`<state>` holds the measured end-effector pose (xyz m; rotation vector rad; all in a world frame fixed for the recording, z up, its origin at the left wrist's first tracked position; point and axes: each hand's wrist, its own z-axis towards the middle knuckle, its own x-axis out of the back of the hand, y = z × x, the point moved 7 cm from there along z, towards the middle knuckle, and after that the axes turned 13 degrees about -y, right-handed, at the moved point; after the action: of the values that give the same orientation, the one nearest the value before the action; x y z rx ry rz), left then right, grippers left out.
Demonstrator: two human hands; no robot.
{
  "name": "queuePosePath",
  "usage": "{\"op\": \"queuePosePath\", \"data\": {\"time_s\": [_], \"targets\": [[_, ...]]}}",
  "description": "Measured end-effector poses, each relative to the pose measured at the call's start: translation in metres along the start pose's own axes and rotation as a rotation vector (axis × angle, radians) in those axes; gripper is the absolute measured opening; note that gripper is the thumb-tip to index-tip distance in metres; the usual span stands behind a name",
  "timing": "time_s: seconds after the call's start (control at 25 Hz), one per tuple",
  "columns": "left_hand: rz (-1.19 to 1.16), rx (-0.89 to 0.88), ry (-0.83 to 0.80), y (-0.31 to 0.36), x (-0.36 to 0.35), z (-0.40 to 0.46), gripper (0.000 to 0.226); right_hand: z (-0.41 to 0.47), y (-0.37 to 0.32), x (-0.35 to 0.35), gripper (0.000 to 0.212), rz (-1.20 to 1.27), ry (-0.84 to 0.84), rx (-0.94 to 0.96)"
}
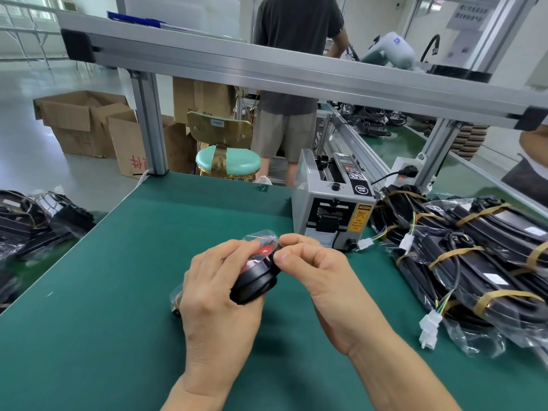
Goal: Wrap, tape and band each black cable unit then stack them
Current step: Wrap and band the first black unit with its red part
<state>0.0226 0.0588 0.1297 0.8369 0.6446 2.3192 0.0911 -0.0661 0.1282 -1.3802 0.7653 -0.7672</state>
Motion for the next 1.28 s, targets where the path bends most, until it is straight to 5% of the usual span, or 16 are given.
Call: {"op": "queuePosePath", "data": {"time_s": [0.72,0.84,1.2,1.28], "targets": [[0.014,0.017,-0.024,0.003,-0.006,-0.001,0.05,-0.005,-0.007,0.002,0.03,-0.203,0.109,0.058],[0.02,0.014,-0.021,0.005,-0.007,0.0,0.049,-0.005,0.005,0.009,0.016,-0.097,0.182,0.006],[-0.022,0.015,-0.011,-0.001,-0.001,-0.002,0.053,-0.005,0.01,-0.007,0.052,-0.069,0.057,-0.01],[-0.008,-0.002,-0.033,-0.001,-0.003,-0.003,0.051,0.001,0.013,0.003,0.045,0.053,0.093,-0.027]]}}
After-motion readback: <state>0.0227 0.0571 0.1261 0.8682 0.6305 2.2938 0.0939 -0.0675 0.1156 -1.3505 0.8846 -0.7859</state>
